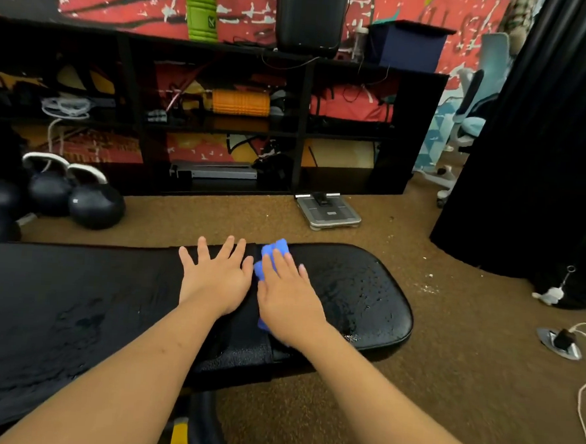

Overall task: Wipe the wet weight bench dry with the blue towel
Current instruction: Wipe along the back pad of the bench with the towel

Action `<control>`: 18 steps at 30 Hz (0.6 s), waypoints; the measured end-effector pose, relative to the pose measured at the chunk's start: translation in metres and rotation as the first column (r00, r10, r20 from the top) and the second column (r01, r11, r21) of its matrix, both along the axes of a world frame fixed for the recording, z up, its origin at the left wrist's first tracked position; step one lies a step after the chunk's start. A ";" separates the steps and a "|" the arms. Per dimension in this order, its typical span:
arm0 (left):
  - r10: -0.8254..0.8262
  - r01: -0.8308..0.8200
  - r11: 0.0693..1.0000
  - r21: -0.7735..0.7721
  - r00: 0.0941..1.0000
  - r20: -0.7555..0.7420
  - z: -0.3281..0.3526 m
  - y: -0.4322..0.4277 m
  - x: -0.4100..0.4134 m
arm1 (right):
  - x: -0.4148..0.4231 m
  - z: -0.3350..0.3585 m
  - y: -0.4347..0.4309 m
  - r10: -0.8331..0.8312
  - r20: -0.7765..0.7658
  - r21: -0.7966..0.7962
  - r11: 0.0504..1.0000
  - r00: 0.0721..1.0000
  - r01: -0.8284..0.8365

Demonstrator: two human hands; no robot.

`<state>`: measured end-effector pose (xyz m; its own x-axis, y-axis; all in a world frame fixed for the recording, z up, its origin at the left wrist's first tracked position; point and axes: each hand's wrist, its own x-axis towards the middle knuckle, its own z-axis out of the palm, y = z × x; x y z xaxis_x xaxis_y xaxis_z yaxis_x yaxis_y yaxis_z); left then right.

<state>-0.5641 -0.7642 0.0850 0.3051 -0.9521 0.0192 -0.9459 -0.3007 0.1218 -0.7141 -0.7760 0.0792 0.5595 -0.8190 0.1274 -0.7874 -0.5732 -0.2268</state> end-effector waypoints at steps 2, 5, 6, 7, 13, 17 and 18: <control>0.003 -0.003 1.000 -0.002 1.000 -0.011 0.001 0.000 0.000 | -0.022 0.002 0.018 0.067 0.009 -0.005 0.998 0.998 -0.067; 0.011 -0.011 1.000 -0.008 1.000 -0.005 0.001 0.000 -0.001 | -0.022 0.006 0.003 0.066 0.036 0.057 0.996 0.997 -0.068; 0.011 -0.011 1.000 -0.008 1.000 0.000 0.001 0.000 -0.001 | -0.015 0.008 -0.009 0.049 0.021 0.059 0.997 0.999 -0.050; 0.011 -0.011 1.000 -0.007 1.000 0.003 0.000 0.000 -0.001 | -0.006 0.009 -0.025 0.027 0.004 0.063 0.998 1.000 -0.027; 0.024 -0.024 1.000 0.000 1.000 0.005 -0.002 -0.002 0.000 | 0.041 0.010 -0.097 -0.100 -0.064 0.129 0.986 0.993 0.108; 0.012 -0.012 1.000 -0.005 1.000 0.005 -0.001 -0.001 0.000 | 0.025 0.007 -0.054 -0.054 -0.013 0.071 0.996 0.998 0.055; 0.010 -0.010 1.000 -0.006 1.000 0.005 -0.001 0.000 0.000 | 0.015 0.007 -0.034 -0.026 0.003 0.056 0.998 1.000 0.026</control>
